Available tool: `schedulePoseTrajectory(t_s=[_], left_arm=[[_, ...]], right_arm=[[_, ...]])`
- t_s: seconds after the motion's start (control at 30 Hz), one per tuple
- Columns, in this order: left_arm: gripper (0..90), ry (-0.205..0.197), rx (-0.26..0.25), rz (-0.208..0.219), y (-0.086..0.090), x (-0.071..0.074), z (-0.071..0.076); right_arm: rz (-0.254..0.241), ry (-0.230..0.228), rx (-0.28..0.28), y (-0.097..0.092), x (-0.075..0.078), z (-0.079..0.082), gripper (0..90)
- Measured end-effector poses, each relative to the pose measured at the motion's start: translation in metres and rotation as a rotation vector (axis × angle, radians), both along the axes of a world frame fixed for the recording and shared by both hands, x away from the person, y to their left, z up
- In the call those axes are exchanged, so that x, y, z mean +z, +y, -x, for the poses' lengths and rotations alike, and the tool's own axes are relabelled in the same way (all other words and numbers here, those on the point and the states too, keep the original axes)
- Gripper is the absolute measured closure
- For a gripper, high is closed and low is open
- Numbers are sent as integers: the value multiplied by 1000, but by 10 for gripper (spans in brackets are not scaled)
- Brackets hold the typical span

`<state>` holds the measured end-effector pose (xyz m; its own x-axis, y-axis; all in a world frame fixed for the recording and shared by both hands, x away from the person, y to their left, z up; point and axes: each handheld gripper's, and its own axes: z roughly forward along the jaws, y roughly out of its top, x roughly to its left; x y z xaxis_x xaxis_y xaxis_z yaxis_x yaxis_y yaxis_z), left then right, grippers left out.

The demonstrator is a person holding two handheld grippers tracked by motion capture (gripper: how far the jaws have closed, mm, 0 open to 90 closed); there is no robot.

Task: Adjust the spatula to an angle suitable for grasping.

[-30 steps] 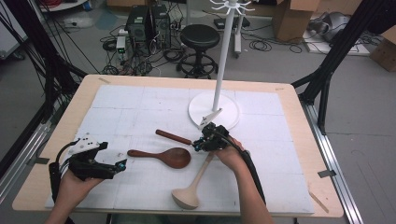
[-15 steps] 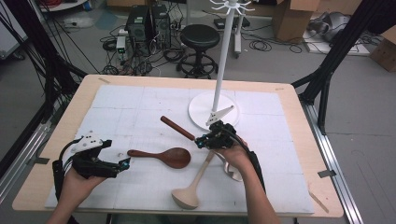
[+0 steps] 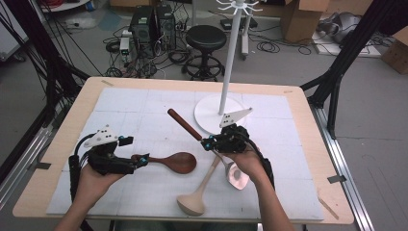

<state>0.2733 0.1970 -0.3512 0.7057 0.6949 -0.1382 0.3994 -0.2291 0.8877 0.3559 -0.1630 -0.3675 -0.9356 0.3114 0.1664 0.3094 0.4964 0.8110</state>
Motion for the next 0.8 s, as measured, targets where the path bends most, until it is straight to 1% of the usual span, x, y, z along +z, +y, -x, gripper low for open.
schedulePoseTrajectory(t_s=[0.1, 0.27, 0.3, 0.37, 0.43, 0.5, 0.63, 0.67, 0.7, 0.8], left_arm=[[205, -7, -5, 12, -9, 6, -4], [273, -5, -11, 23, -24, 16, -13], [286, -5, -12, 29, -26, 17, -14], [321, -5, -21, 36, -32, 22, -17], [331, -5, -25, 31, -37, 25, -20], [342, -1, -32, 37, -42, 28, -22], [374, 6, -49, 48, -51, 33, -27], [376, 8, -50, 45, -53, 34, -28], [377, 9, -49, 44, -55, 35, -29], [379, 9, -54, 63, -59, 41, -33]], right_arm=[[1, -6, 2, 1, 4, 3, 847], [2, -30, 13, 4, 11, 5, 847], [4, -26, 13, 5, 13, 6, 847], [2, -33, 16, 7, 15, 7, 847], [-7, -36, 12, 9, 18, 8, 847], [-3, -41, 16, 12, 20, 9, 847], [-6, -49, 30, 18, 24, 10, 847], [-4, -47, 31, 19, 25, 11, 847], [-6, -55, 37, 21, 26, 11, 847], [-10, -61, 43, 25, 28, 12, 847]])
